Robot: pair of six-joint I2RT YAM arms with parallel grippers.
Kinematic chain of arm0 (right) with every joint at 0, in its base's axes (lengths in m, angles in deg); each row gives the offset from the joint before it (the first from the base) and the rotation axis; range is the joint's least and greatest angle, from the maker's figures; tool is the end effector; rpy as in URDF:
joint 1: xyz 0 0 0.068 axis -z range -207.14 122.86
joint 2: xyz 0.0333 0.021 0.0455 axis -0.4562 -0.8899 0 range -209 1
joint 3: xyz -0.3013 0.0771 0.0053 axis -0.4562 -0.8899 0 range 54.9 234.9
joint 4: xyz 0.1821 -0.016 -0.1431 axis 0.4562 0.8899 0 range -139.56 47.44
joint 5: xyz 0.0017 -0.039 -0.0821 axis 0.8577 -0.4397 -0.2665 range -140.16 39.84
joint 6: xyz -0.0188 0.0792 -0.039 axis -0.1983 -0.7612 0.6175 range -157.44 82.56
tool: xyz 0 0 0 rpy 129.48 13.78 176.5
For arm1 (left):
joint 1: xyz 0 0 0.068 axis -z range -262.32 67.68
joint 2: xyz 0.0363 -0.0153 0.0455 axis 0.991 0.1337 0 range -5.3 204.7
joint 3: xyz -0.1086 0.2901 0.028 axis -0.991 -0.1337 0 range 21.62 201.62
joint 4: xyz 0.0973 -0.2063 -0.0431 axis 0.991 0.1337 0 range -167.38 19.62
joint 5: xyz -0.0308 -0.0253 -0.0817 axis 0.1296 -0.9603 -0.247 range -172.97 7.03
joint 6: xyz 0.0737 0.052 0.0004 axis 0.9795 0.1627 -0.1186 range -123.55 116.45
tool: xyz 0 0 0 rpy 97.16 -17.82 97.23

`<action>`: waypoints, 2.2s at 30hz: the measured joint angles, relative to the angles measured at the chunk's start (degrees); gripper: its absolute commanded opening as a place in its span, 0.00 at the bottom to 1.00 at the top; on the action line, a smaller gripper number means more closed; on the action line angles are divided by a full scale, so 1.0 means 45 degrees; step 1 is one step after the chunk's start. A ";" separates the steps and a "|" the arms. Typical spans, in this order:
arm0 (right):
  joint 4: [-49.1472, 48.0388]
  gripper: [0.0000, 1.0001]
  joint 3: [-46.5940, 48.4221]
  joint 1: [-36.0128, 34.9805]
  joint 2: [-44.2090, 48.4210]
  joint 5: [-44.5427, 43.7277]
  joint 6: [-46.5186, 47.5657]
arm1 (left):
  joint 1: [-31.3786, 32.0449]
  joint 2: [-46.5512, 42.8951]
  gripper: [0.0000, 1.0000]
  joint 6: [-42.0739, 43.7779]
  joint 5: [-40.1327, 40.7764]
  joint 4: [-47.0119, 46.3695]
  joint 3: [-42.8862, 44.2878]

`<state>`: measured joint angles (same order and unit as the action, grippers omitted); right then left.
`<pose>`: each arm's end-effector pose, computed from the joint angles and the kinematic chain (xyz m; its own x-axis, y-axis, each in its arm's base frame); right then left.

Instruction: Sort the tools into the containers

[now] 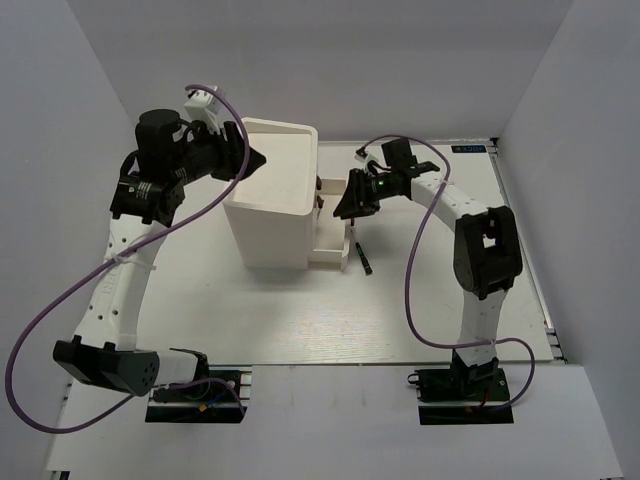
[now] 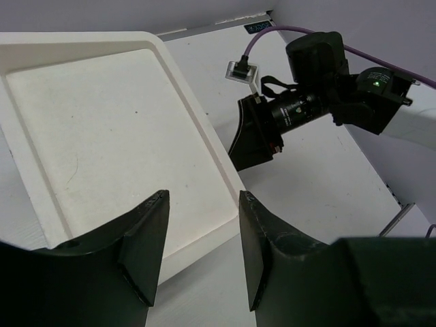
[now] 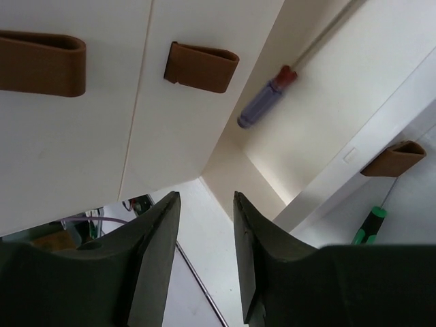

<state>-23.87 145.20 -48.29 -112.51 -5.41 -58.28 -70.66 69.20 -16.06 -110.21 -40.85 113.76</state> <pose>0.3966 0.2142 0.2637 -0.9016 -0.0778 -0.4256 -0.3928 0.5597 0.7297 0.2491 -0.0891 0.4805 -0.4404 -0.1059 -0.8916 0.5208 0.7788 -0.3497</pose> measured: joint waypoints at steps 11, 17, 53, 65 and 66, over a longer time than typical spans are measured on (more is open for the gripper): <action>0.0976 0.20 -0.2521 0.0389 0.2453 -0.3580 0.5328 | 0.0398 0.0112 0.51 0.0019 0.0568 0.0253 0.0233; 0.1214 0.44 -0.5056 0.0296 0.3857 -0.5829 0.7689 | 0.0510 0.0097 0.55 0.0019 0.0675 0.0282 0.0034; -0.1685 0.00 -0.5722 -0.2234 0.1914 -0.9330 0.3492 | 0.0665 -0.0559 0.59 -0.0097 0.1632 0.0505 -0.0636; -0.0743 0.00 -0.6076 -0.0520 0.3993 -0.9899 0.2953 | 0.0593 -0.1302 0.64 -0.0743 0.3895 0.0801 -0.2045; -0.0733 0.00 -0.5999 -0.0340 0.4352 -0.9748 0.2963 | 0.0588 -0.1326 0.66 -0.0903 0.4221 0.0894 -0.2166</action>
<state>-27.17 118.20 -49.82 -92.93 -49.28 -44.94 -68.01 63.23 -20.13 -91.22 -36.83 104.01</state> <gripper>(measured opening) 0.184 0.643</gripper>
